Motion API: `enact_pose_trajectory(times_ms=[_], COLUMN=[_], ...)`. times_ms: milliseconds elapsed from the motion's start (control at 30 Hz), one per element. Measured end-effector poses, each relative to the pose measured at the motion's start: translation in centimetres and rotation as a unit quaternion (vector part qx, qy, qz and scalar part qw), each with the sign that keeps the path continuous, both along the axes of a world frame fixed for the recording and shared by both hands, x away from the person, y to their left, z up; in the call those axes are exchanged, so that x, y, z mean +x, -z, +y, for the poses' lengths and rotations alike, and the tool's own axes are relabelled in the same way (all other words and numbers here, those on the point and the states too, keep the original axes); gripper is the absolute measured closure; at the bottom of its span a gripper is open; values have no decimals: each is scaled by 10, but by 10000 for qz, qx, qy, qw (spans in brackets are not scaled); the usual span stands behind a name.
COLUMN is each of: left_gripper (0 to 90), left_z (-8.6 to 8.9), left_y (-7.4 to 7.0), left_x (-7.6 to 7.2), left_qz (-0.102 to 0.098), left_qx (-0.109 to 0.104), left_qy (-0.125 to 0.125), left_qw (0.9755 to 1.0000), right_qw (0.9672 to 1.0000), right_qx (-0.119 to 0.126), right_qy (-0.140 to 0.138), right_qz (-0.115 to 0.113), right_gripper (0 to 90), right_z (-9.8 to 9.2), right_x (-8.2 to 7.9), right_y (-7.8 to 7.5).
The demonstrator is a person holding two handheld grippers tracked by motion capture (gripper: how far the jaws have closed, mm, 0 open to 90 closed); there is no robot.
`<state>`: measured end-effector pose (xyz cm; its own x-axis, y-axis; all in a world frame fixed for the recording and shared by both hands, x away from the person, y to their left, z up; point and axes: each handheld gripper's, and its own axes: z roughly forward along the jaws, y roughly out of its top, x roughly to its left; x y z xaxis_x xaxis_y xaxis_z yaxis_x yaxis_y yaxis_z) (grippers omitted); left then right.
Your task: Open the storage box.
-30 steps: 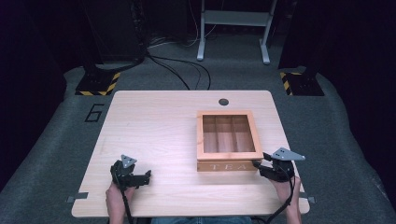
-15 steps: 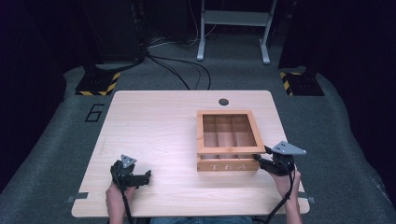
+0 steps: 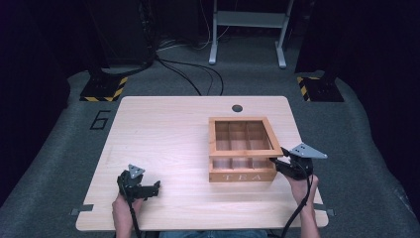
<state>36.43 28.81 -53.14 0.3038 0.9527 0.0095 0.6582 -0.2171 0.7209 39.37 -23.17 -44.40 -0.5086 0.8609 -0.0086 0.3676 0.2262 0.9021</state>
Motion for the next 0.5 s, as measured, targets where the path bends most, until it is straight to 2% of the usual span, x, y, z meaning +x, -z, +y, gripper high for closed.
enact_pose_trajectory(times_ms=[133, 200, 300, 500], left_gripper=[4, 4, 4, 4], left_z=[-1, -1, -1, -1], left_y=[1, 1, 0, 0], left_x=[0, 0, 0, 0], left_qz=[-59, -65, -53, -54], left_qx=[3, 19, 18, 15], left_qy=[-28, -32, -19, -20], left_qw=[10000, 10000, 10000, 10000], right_qw=[9999, 9994, 9989, 9983], right_qx=[2, 67, 132, 128], right_qy=[64, 138, 183, 210], right_qz=[-146, -303, -411, -521], right_gripper=[500, 504, 507, 532], right_z=[0, 2, 2, 3], right_x=[2, 3, 5, 11], right_y=[-2, -8, -13, -22])
